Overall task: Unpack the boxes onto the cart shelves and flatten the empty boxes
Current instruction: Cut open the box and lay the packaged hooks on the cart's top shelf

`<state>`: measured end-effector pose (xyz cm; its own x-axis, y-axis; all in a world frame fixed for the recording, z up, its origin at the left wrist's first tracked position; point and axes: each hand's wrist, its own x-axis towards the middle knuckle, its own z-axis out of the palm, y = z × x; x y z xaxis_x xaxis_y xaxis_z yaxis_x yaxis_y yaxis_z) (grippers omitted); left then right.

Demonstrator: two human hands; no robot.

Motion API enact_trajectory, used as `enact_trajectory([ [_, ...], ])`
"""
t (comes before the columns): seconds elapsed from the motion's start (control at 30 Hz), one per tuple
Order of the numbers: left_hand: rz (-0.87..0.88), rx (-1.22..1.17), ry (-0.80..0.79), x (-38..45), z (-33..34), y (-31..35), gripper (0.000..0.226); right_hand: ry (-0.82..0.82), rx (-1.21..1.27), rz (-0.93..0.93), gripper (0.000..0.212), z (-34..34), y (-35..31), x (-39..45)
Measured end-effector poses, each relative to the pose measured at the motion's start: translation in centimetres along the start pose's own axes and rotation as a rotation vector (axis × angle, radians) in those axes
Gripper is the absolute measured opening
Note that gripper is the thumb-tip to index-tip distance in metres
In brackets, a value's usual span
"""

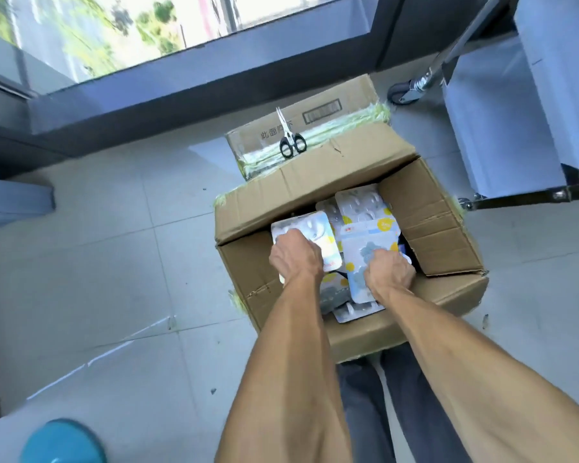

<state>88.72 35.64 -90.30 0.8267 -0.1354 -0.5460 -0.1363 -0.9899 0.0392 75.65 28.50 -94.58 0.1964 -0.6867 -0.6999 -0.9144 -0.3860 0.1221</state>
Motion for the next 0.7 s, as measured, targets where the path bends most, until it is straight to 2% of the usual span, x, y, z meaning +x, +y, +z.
enact_trajectory([
  [0.1, -0.035, -0.045, -0.011, -0.7, -2.2, 0.8, 0.017, 0.039, 0.039, -0.041, 0.02, -2.0, -0.6, -2.1],
  [0.27, 0.012, -0.031, -0.036, -5.0, -8.9, 3.6, 0.016, 0.109, 0.074, -0.082, 0.026, -11.1, -0.7, -5.5],
  [0.37, 0.071, -0.028, -0.005, -8.1, -15.2, 5.8, 0.018, 0.212, 0.086, -0.083, 0.028, -18.3, 0.7, -8.9],
  [0.53, 0.173, -0.11, 0.117, -16.3, -29.0, 10.8, 0.026, 0.384, 0.144, -0.119, 0.033, -34.3, 4.5, -16.9],
  [0.7, 0.292, -0.298, 0.229, -26.1, -40.7, 19.7, 0.032, 0.547, 0.257, -0.13, 0.032, -50.2, 11.6, -24.3],
])
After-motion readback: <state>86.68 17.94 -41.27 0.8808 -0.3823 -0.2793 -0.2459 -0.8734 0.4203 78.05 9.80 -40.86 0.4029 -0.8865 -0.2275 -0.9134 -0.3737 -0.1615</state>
